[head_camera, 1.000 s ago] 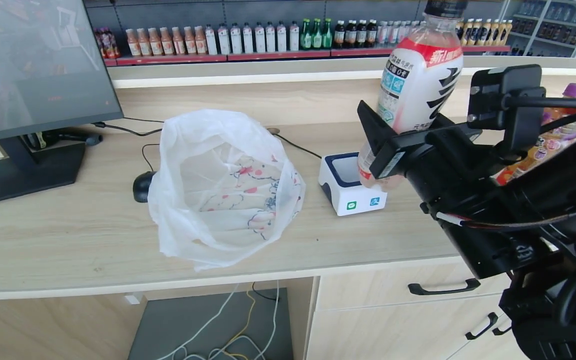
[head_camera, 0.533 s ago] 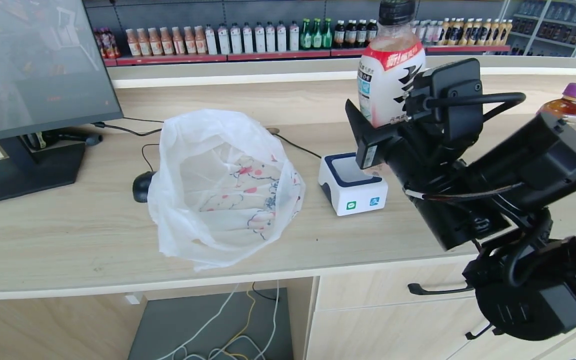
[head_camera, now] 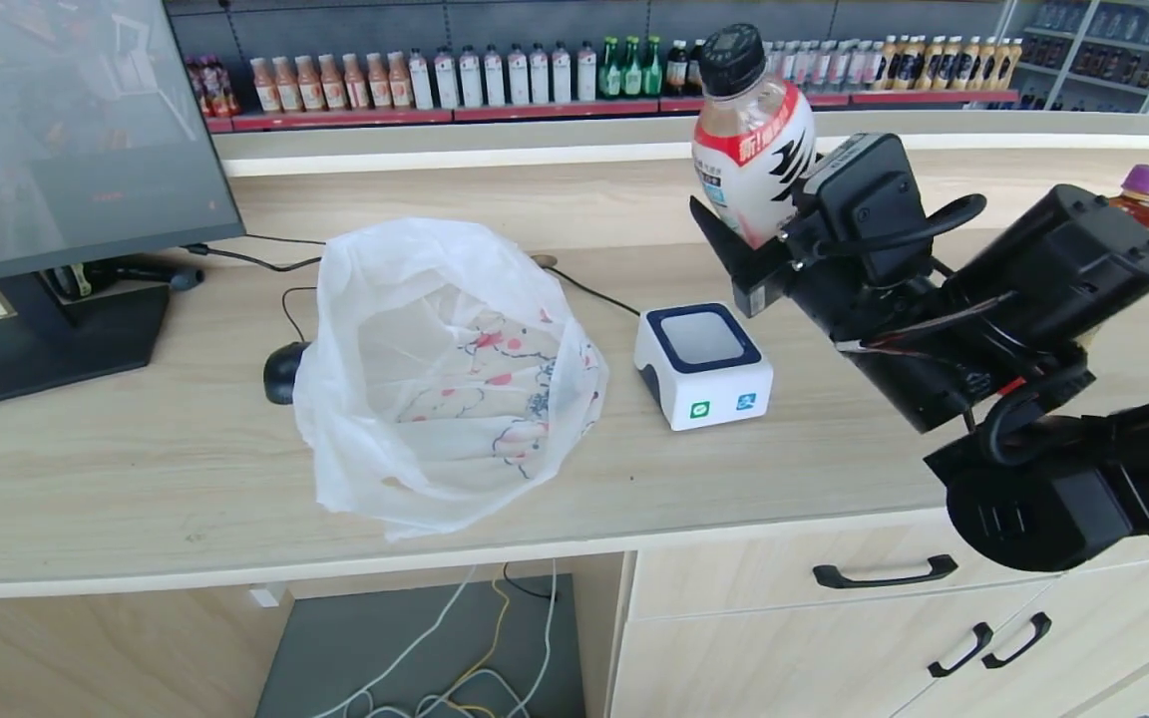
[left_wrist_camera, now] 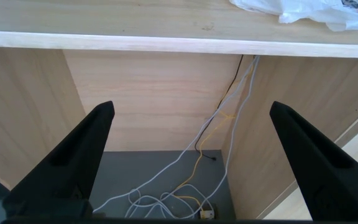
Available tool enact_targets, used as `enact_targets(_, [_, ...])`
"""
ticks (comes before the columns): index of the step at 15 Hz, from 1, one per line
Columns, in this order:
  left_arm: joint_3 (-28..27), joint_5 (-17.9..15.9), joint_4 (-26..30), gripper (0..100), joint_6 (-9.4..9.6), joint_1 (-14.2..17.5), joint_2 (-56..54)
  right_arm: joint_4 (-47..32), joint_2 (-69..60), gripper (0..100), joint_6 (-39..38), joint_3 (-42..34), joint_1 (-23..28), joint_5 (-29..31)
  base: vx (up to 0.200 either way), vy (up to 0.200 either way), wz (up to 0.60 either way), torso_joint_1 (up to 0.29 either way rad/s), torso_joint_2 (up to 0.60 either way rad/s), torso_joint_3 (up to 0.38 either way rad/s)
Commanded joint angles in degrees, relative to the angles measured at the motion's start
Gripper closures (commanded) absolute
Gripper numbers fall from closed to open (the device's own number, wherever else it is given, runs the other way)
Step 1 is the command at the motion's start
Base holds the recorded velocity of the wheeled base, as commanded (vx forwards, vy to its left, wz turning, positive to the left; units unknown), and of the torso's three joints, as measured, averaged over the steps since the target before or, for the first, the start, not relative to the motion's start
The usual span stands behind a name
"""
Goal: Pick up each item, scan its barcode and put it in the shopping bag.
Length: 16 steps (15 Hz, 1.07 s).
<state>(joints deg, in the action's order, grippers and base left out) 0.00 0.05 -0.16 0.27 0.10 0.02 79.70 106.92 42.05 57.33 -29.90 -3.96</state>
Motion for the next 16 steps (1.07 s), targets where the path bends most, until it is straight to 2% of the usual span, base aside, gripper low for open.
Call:
enact_targets(1, [0.00, 0.04, -0.02, 0, 0.00, -0.01, -0.02, -1.22, -0.14, 100, 1.90, 0.76, 2.83, -4.30, 0.000, 0.000, 0.00, 0.000, 0.00, 0.000])
enact_targets(4, [0.00, 0.04, -0.02, 0, 0.00, -0.01, -0.02, -7.02, 0.13, 100, 5.33, 4.28, 6.70, -15.73, 0.000, 0.000, 0.00, 0.000, 0.00, 0.000])
enact_targets(7, [0.00, 0.04, -0.02, 0, 0.00, -0.01, -0.02, -10.27, 0.57, 100, 8.67, 4.89, 7.58, -23.81, 0.000, 0.000, 0.00, 0.000, 0.00, 0.000])
enact_targets(9, [0.00, 0.04, -0.02, 0, 0.00, -0.01, -0.02, -11.94, 0.65, 100, 10.78, 5.51, 7.58, -27.33, 0.000, 0.000, 0.00, 0.000, 0.00, 0.000])
enact_targets(16, [0.00, 0.04, -0.02, 0, 0.00, -0.01, -0.02, -12.82, 4.17, 100, 14.38, 6.74, 6.88, -31.37, 0.000, 0.000, 0.00, 0.000, 0.00, 0.000])
